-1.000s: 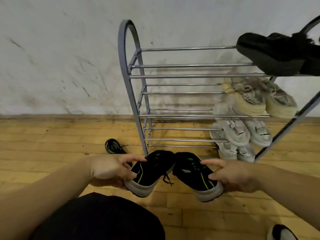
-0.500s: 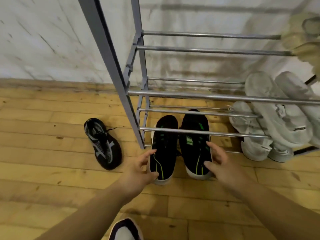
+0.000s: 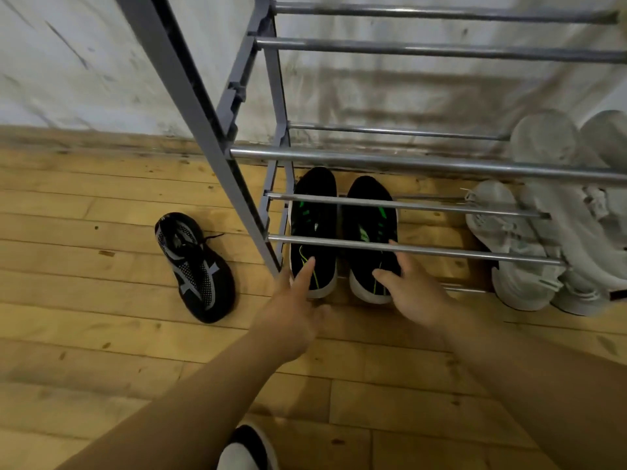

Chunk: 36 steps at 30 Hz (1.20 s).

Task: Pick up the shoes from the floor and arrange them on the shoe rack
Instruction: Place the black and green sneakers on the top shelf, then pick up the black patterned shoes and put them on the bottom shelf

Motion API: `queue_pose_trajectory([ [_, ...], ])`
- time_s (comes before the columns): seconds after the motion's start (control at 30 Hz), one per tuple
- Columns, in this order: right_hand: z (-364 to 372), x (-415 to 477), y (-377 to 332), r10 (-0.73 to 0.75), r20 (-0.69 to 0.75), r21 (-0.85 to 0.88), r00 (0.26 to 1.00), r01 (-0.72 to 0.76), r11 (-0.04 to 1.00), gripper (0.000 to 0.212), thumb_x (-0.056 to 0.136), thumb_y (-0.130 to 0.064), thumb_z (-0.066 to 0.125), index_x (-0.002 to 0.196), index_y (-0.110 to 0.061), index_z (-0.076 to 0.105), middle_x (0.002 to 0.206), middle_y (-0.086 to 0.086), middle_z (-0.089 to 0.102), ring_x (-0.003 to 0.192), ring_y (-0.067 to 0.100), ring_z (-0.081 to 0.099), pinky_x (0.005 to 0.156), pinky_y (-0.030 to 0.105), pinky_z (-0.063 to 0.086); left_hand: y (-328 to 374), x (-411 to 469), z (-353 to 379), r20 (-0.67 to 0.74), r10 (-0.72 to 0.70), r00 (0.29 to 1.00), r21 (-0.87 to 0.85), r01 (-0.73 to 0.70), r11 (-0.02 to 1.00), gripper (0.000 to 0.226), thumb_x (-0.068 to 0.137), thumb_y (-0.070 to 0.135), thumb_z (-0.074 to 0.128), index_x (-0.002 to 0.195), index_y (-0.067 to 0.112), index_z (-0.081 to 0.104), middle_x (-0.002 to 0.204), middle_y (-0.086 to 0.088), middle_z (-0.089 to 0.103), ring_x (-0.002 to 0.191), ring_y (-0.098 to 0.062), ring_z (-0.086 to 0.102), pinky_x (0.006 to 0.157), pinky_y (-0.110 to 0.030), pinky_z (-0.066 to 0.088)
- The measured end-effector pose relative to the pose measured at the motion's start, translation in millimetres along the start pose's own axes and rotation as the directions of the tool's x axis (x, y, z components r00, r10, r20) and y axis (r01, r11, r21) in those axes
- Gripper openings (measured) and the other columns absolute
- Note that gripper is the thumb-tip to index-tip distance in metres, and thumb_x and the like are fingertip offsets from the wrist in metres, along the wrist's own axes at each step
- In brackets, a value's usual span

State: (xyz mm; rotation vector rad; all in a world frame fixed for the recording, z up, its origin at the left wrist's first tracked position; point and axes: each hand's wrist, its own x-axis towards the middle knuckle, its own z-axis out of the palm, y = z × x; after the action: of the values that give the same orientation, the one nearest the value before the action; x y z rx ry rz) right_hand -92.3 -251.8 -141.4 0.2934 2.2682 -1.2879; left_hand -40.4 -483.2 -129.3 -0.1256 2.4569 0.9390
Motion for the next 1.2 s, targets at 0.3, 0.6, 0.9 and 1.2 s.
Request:
queue_pose_trajectory([
  [0.3,21,-14,10,-0.121,-0.109,-0.303,0.987,0.083,0.949,0.103,0.081,-0.049,0.080,0.161,-0.039,0.015,0.157,-0.001,0.035,0.143,0.023,0.039,0.115,0.041,0.040,-27,-5,-24,-0.311,0.072,0.948,0.117,-0.037,0.992,0.075,0.095,0.044,0.066,0.155,0.053,0.021,0.163,0.007,0.008,0.151,-0.029,0.022,0.110,-0.047,0.045],
  [0.6,44,-7,-1,-0.183,-0.148,-0.402,0.972,0.109,0.909,0.095,0.088,-0.045,0.075,0.159,-0.041,0.013,0.158,0.003,0.033,0.143,0.030,0.038,0.113,0.049,0.044,-29,-1,-23,-0.277,0.172,0.945,0.083,-0.155,0.984,0.084,0.092,0.045,0.071,0.159,0.047,0.019,0.152,0.013,0.026,0.136,-0.010,0.040,0.090,-0.023,0.045],
  [0.9,53,-77,2,-0.317,-0.138,-0.485,0.938,0.215,0.848,0.077,0.091,-0.044,0.071,0.154,-0.031,0.029,0.155,-0.003,0.027,0.142,0.018,0.033,0.105,0.033,0.040,-93,-20,-28,-0.454,-0.136,0.881,0.220,0.258,0.941,0.080,0.088,0.054,0.068,0.155,0.043,0.027,0.161,-0.009,0.023,0.145,-0.036,0.030,0.117,-0.050,0.033],
  [1.2,77,-90,2,-0.024,0.171,-0.431,0.985,0.097,0.897,0.072,0.096,-0.034,0.065,0.157,-0.034,0.027,0.163,-0.007,0.026,0.141,0.013,0.037,0.100,0.022,0.036,-117,30,-37,-0.281,-0.393,0.876,0.212,0.456,0.864,0.061,0.104,0.041,0.049,0.153,0.060,0.018,0.168,0.004,-0.018,0.143,-0.045,0.025,0.108,-0.050,0.044],
])
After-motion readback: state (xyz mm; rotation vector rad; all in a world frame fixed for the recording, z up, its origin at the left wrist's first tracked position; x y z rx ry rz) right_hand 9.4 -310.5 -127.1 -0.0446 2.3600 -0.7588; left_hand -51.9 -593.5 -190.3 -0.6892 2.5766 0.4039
